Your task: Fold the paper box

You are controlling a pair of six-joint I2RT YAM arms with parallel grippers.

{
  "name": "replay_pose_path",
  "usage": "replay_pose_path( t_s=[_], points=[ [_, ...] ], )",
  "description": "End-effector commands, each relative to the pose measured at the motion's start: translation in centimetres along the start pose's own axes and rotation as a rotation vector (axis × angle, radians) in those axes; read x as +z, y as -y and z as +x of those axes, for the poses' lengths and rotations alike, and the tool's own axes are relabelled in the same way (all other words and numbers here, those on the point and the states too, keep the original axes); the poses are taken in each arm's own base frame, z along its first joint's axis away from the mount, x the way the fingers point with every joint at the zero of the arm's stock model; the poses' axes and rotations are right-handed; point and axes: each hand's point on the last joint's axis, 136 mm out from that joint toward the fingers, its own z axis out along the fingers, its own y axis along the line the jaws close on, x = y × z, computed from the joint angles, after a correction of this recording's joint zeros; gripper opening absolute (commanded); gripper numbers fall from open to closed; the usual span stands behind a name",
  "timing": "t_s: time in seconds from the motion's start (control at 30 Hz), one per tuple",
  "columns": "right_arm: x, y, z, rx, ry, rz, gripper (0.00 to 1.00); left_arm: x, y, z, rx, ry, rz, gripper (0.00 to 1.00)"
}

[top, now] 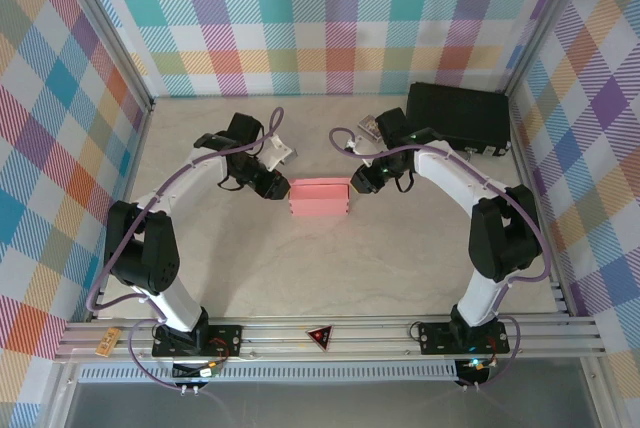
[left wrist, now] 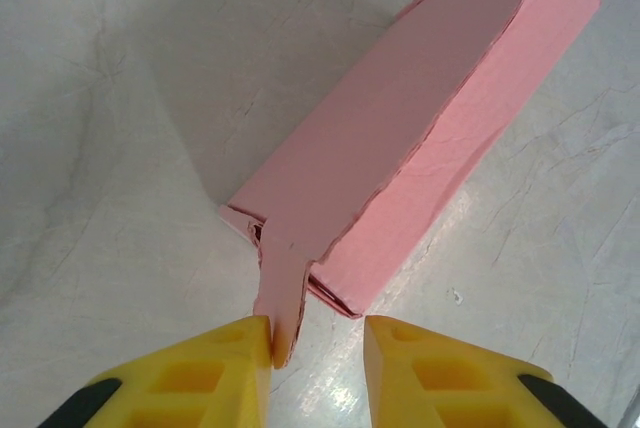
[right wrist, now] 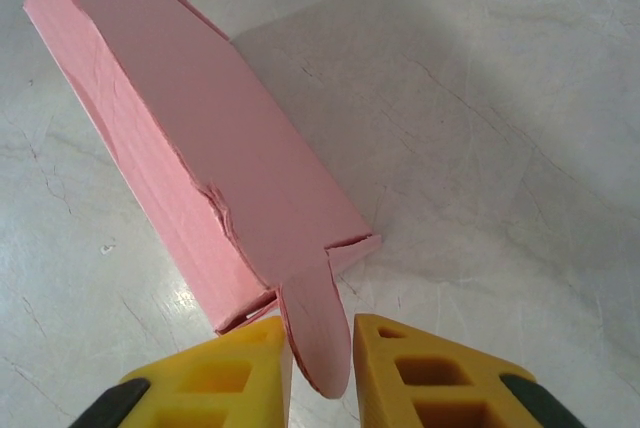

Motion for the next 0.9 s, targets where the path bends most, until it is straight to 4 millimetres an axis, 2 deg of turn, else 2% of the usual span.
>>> replay_pose_path(
  t_s=[0.0, 0.47, 0.87],
  points=[
    [0.04, -0.43, -0.6, 0.017, -0.002, -0.019, 0.22, -0.29, 0.14, -0.72, -0.014, 0.012, 0.026, 0.27],
    [0.43, -0.98, -0.75, 0.057, -0.031, -0.035, 0.2, 0.08, 0.49, -0.68, -0.05, 0.007, 0.055, 0.23],
    [0.23, -0.4, -0.28, 0.07, -0.054, 0.014, 0.27, 0.1, 0.21, -0.54, -0.053, -0.003, 0.037, 0.23]
  ],
)
